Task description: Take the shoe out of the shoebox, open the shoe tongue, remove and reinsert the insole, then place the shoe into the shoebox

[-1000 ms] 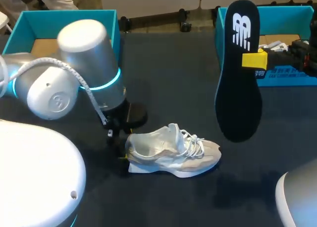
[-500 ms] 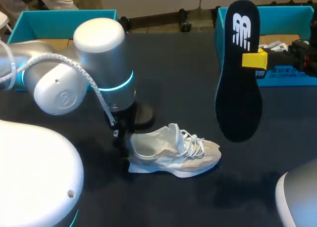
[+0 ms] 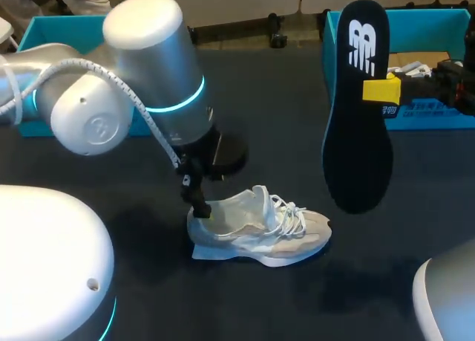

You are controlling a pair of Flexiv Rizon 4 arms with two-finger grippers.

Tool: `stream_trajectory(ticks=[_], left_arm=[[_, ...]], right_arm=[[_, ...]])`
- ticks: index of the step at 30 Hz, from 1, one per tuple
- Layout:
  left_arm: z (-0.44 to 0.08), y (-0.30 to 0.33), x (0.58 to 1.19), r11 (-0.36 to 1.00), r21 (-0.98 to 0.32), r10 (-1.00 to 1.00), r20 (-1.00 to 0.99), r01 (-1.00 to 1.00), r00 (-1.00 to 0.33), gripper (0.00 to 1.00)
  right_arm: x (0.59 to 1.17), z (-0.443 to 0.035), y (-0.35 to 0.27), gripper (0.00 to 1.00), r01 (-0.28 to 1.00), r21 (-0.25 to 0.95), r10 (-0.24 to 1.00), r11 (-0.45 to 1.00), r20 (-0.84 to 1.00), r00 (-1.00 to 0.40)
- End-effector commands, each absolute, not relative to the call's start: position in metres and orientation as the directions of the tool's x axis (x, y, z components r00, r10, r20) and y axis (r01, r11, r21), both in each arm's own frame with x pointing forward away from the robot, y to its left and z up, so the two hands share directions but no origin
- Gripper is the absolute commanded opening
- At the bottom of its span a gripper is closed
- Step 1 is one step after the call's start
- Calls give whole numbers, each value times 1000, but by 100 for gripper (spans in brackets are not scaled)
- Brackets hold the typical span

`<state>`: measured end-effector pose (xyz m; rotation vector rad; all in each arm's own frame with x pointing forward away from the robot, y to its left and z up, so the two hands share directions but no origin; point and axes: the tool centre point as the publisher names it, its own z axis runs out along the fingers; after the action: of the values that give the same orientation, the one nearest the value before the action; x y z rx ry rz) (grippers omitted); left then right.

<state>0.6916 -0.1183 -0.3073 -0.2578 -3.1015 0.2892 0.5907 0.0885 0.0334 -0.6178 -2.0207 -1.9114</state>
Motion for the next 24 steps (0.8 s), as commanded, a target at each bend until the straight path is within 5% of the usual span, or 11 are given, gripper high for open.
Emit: stream_trajectory(ticks=[1, 24], left_arm=[[-325, -138, 710, 973, -177, 157, 38, 148, -987, 100], [-382, -179, 734, 979, -187, 91, 49, 80, -995, 100]], right_arm=[[594, 33, 90, 0, 494, 869, 104, 30, 489, -866], [594, 33, 90, 0, 494, 869, 104, 30, 489, -866]])
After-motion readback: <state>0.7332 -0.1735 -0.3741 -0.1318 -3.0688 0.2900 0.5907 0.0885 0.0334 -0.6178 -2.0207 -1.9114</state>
